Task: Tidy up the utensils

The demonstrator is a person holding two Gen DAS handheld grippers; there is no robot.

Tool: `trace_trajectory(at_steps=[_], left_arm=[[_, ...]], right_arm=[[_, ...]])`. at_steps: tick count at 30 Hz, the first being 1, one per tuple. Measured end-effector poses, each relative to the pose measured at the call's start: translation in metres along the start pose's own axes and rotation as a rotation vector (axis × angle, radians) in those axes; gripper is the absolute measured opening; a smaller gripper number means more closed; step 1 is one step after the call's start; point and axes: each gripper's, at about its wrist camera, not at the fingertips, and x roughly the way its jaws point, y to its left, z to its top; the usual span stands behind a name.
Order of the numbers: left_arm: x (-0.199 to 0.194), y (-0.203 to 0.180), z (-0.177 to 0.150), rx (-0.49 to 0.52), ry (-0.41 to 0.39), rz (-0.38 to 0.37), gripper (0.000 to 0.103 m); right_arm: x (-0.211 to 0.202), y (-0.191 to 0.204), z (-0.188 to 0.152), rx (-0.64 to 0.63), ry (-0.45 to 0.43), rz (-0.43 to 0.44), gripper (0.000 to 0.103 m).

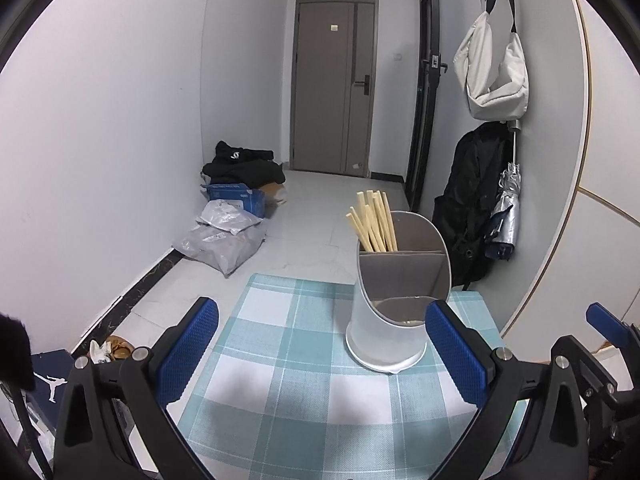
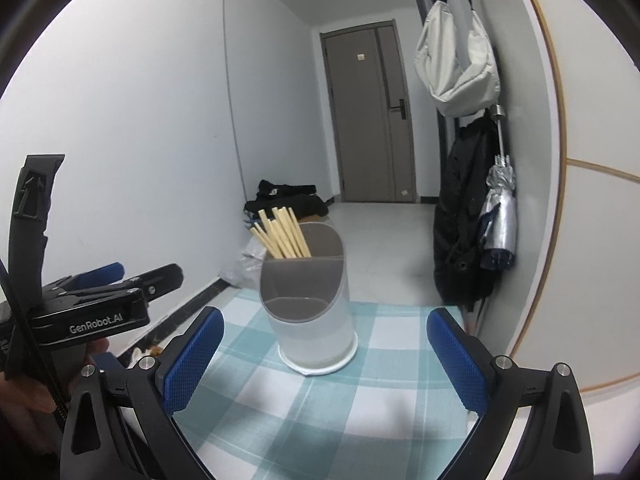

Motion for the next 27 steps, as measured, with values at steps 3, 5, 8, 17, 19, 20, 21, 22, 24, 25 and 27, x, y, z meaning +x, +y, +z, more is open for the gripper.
trace_trajectory(at_steps=[3, 5, 8, 17, 19, 20, 21, 22, 24, 25, 27], left_arm=[[0.0001, -0.0023, 0.0001, 0.016, -0.001, 0.000, 0.102], [0.0006, -0.0027, 0.0000, 0.014, 0.013, -0.001, 0.102], [0.0023, -0.0016, 0.0003, 0.010, 0.018, 0.014, 0.102], [0.0016, -0.0023, 0.0002, 0.009, 0.014, 0.012, 0.102], [0.0026, -0.0017, 0.0007, 0.005, 0.023, 0.009, 0.102], [0.0029, -0.0014, 0.0008, 0.005, 0.025, 0.007, 0.102], [0.0026, -0.0010, 0.0008, 0.005, 0.025, 0.008, 0.102], [0.0019, -0.0007, 0.0010, 0.003, 0.022, 0.014, 0.102], [0.0005, -0.0004, 0.0013, 0.002, 0.012, 0.015, 0.102], [0.0001, -0.0008, 0.0012, 0.005, 0.008, 0.015, 0.102], [0.0000, -0.0020, 0.0001, 0.014, 0.003, 0.028, 0.102]], right_arm=[[-0.0015, -0.0015, 0.0001, 0.005, 0.000, -0.013, 0.102], [-0.0019, -0.0034, 0.0003, 0.017, 0.000, -0.021, 0.103], [-0.0023, -0.0064, 0.0013, 0.035, 0.003, -0.029, 0.102], [-0.0020, -0.0088, 0.0014, 0.048, 0.007, -0.038, 0.102], [-0.0021, -0.0083, 0.0012, 0.043, 0.006, -0.041, 0.102], [-0.0024, -0.0081, 0.0011, 0.043, 0.005, -0.042, 0.102], [-0.0027, -0.0083, 0.0010, 0.044, 0.005, -0.041, 0.102], [-0.0025, -0.0083, 0.0009, 0.045, 0.005, -0.042, 0.102], [-0.0027, -0.0083, 0.0006, 0.047, 0.006, -0.042, 0.103], [-0.0024, -0.0083, 0.0004, 0.048, 0.008, -0.042, 0.103], [-0.0023, -0.0078, 0.0002, 0.048, 0.009, -0.043, 0.102]])
